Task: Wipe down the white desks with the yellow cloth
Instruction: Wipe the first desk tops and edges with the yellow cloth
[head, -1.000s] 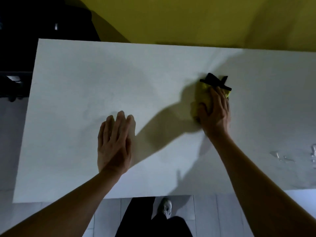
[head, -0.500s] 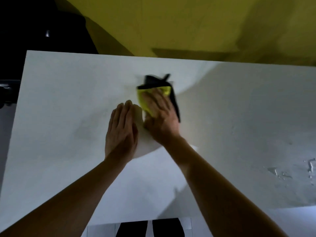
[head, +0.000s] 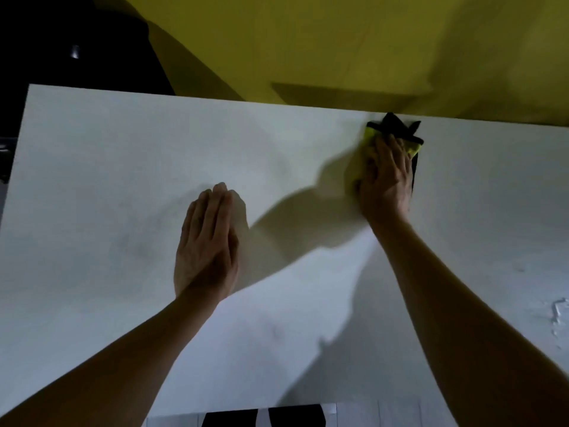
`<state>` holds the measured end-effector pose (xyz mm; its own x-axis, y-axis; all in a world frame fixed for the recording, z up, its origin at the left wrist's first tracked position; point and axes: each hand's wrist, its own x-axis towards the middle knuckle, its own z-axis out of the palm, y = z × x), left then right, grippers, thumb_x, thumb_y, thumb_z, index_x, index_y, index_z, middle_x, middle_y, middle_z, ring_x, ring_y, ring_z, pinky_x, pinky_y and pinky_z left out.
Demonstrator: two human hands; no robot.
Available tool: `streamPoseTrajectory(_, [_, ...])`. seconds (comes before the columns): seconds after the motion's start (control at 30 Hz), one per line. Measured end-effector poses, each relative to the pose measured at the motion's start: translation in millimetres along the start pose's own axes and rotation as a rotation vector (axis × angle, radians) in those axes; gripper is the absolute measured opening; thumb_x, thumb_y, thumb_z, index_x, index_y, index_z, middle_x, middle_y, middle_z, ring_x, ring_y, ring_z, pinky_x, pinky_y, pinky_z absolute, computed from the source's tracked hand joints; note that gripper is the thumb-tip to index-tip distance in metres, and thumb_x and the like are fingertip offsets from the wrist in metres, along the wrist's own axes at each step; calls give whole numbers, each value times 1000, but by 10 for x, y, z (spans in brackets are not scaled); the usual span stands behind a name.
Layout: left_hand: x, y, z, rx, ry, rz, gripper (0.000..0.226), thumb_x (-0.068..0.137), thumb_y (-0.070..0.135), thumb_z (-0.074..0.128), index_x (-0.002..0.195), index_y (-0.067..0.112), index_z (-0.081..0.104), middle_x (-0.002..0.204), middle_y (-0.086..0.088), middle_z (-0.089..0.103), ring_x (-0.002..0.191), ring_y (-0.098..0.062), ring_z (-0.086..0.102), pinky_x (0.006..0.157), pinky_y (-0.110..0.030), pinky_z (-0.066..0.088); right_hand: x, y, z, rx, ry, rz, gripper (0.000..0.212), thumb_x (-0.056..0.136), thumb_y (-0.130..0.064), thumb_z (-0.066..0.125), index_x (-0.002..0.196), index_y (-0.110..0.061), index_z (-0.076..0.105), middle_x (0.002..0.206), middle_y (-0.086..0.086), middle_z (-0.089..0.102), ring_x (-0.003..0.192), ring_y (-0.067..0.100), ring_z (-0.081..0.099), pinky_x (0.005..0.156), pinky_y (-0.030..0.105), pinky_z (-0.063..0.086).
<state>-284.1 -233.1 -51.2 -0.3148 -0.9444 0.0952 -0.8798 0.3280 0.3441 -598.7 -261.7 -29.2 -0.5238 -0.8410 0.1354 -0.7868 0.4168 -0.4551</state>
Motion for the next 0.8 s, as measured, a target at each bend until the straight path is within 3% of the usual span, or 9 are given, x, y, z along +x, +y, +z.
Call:
streamPoseTrajectory(0.07, [1, 9, -1, 13, -12, -1, 59, 103, 12, 36, 162, 8, 28, 171, -8, 23, 158, -27, 20, 130, -44, 18, -32, -163, 84, 12, -4, 28, 51, 98, -23, 43, 147, -9, 48, 156, 12, 40, 148, 29, 31, 123, 40, 18])
streamPoseTrajectory(0.17, [0, 34, -7, 13, -5, 2, 60, 102, 13, 35, 161, 7, 29, 170, -9, 24, 158, -28, 21, 129, -45, 19, -107, -715, 327, 90, -71, -75, 54, 90, -8, 57, 143, -3, 50, 151, 20, 44, 144, 35, 36, 124, 35, 12])
streamPoseTrajectory(0.27, [-1, 39, -11, 12, 9, 14, 60, 102, 5, 43, 160, 4, 30, 169, -13, 27, 157, -31, 24, 128, -48, 22, -248, -1444, 598, 182, -223, -345, 56, 85, -5, 61, 140, -1, 54, 145, 19, 51, 140, 36, 41, 121, 48, 23])
streamPoseTrajectory(0.37, [2, 4, -24, 20, 1, 15, 61, 101, 8, 48, 159, 2, 31, 167, -16, 31, 155, -33, 27, 128, -48, 24, -259, -1742, 696, 147, -314, -622, 54, 88, -11, 57, 142, -11, 55, 147, 6, 52, 142, 25, 40, 123, 40, 19])
streamPoseTrajectory(0.43, [-3, -23, -28, 19, -12, 51, 57, 104, 11, 41, 160, 1, 30, 167, -16, 29, 156, -33, 25, 128, -49, 23, -164, -1609, 675, 113, -296, -667, 52, 89, -11, 55, 141, -16, 57, 146, 1, 53, 140, 21, 42, 121, 35, 21])
streamPoseTrajectory(0.53, [-1, -36, -33, 13, -28, 69, 58, 104, 16, 35, 160, 3, 29, 169, -14, 26, 157, -31, 23, 127, -50, 23, 115, -1108, 521, 187, -173, -355, 49, 87, -7, 57, 134, -16, 63, 142, 6, 57, 133, 26, 49, 115, 27, 29])
streamPoseTrajectory(0.6, [-4, -18, -36, 10, -33, 51, 58, 104, 15, 35, 161, 4, 28, 169, -12, 25, 158, -30, 21, 128, -49, 22, 347, -613, 280, 82, -102, -152, 52, 87, -15, 54, 138, -22, 59, 147, 4, 51, 136, 27, 44, 114, 30, 30])
streamPoseTrajectory(0.7, [-5, 15, -30, 2, -16, 32, 57, 104, 13, 35, 160, 4, 30, 169, -12, 26, 158, -30, 22, 128, -48, 21, 582, 99, -65, -2, 19, -26, 51, 88, -20, 47, 138, -20, 59, 148, 6, 50, 138, 28, 42, 114, 31, 28])
streamPoseTrajectory(0.8, [-19, 37, -11, 9, -2, 13, 58, 104, 12, 36, 160, 4, 30, 169, -12, 25, 158, -29, 21, 129, -47, 19, 624, 299, -111, 4, 42, 82, 50, 95, -21, 42, 143, -17, 52, 152, 7, 45, 142, 28, 37, 116, 37, 29])
